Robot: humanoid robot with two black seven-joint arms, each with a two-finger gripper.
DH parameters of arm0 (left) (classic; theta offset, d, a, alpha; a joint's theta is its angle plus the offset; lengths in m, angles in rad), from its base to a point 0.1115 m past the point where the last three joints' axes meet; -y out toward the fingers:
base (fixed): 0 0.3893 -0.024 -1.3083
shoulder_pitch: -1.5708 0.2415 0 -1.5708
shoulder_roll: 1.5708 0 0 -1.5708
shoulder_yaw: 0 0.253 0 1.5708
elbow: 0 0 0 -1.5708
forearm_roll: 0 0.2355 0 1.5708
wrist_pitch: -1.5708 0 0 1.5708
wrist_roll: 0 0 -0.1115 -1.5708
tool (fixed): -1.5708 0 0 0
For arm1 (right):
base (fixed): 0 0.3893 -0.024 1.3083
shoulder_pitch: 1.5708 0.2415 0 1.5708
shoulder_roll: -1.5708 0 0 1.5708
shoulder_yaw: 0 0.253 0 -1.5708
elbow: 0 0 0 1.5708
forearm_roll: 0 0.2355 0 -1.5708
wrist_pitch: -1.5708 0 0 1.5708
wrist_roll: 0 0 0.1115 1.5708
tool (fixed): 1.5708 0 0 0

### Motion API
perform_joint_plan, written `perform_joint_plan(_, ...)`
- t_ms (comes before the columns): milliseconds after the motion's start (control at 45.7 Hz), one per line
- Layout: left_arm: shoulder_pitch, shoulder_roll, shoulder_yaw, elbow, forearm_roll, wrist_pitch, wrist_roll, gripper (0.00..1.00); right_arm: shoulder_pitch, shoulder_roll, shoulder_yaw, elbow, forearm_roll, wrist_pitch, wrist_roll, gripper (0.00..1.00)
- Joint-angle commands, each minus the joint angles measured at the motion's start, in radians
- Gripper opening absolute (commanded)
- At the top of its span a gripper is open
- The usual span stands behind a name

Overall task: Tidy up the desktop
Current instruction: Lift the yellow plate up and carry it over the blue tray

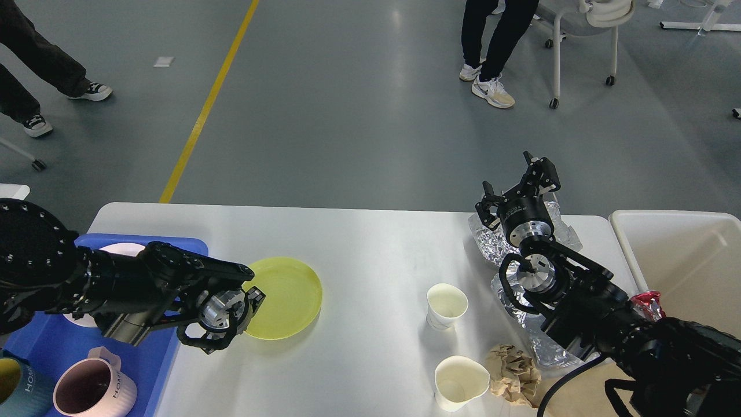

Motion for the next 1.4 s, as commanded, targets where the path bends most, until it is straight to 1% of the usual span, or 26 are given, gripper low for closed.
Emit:
perform_joint_plan(0, -0.096, 0.059, 0.008, -0.062, -0.001, -0.051, 0.018, 0.00, 0.000, 0.000, 0.000, 0.002, 0.000, 0.000, 0.000, 1.00)
perform_joint_plan(44, -0.136, 0.070, 0.016, -0.079, -0.001, -0.083, 0.028, 0.00, 0.001, 0.000, 0.000, 0.000, 0.000, 0.000, 0.000, 1.00)
perform_joint_plan(109, -0.190, 0.090, 0.022, -0.094, -0.001, -0.134, 0.070, 0.00, 0.000, 0.000, 0.000, 0.000, 0.000, 0.000, 0.000, 1.00)
perform_joint_plan(153, -0.217, 0.099, 0.024, -0.101, 0.001, -0.160, 0.113, 0.00, 0.000, 0.000, 0.000, 0.000, 0.000, 0.000, 0.000, 1.00)
perform_joint_plan(284, -0.306, 0.099, 0.027, -0.120, 0.001, -0.205, 0.273, 0.00, -0.001, 0.000, 0.000, 0.000, 0.000, 0.000, 0.000, 1.00)
perform_joint_plan(350, -0.352, 0.104, 0.021, -0.136, 0.001, -0.226, 0.334, 0.00, 0.001, 0.000, 0.000, 0.000, 0.000, 0.000, 0.000, 1.00)
perform_joint_plan(394, -0.384, 0.110, 0.019, -0.140, 0.001, -0.251, 0.359, 0.00, 0.001, 0.000, 0.000, 0.002, 0.000, 0.000, 0.000, 1.00)
perform_joint_plan(460, -0.430, 0.138, 0.018, -0.140, 0.004, -0.303, 0.380, 0.00, 0.001, 0.000, 0.000, 0.002, 0.000, 0.000, 0.000, 1.00)
perform_joint_plan(503, -0.463, 0.167, 0.018, -0.142, 0.005, -0.353, 0.388, 0.00, 0.001, 0.000, 0.000, 0.002, 0.000, 0.000, 0.000, 1.00)
perform_joint_plan(547, -0.501, 0.199, 0.019, -0.142, 0.005, -0.421, 0.394, 0.00, 0.001, 0.000, 0.000, 0.002, 0.000, 0.000, 0.000, 1.00)
perform_joint_plan(613, -0.567, 0.257, 0.028, -0.142, 0.007, -0.555, 0.402, 0.00, 0.001, 0.000, 0.000, 0.000, 0.000, 0.000, 0.000, 1.00)
perform_joint_plan(700, -0.647, 0.338, 0.030, -0.140, 0.041, -0.735, 0.400, 0.00, 0.001, 0.000, 0.000, 0.000, 0.000, 0.000, 0.000, 1.00)
perform_joint_plan(788, -0.719, 0.412, 0.016, -0.140, 0.108, -0.878, 0.400, 0.00, 0.000, 0.000, 0.000, 0.002, 0.000, 0.000, 0.000, 1.00)
perform_joint_plan(810, -0.748, 0.444, 0.013, -0.140, 0.137, -0.939, 0.397, 0.00, 0.001, 0.000, 0.000, 0.002, 0.000, 0.000, 0.000, 1.00)
perform_joint_plan(897, -0.802, 0.495, 0.002, -0.139, 0.182, -1.033, 0.396, 0.00, 0.000, 0.000, 0.000, 0.002, 0.000, 0.000, 0.000, 1.00)
perform_joint_plan(941, -0.819, 0.516, -0.005, -0.136, 0.203, -1.067, 0.394, 0.00, 0.001, 0.000, 0.000, 0.000, 0.000, 0.000, 0.000, 1.00)
perform_joint_plan(1007, -0.832, 0.543, -0.021, -0.136, 0.223, -1.096, 0.394, 0.00, -0.001, 0.000, 0.000, 0.000, 0.000, 0.000, 0.000, 1.00)
perform_joint_plan(1204, -0.816, 0.546, -0.031, -0.134, 0.232, -1.101, 0.394, 0.00, -0.001, 0.000, 0.000, 0.002, 0.000, 0.000, 0.000, 1.00)
perform_joint_plan(1379, -0.699, 0.544, -0.030, -0.125, 0.257, -1.081, 0.393, 0.00, -0.001, 0.000, 0.000, 0.000, 0.000, 0.000, 0.000, 1.00)
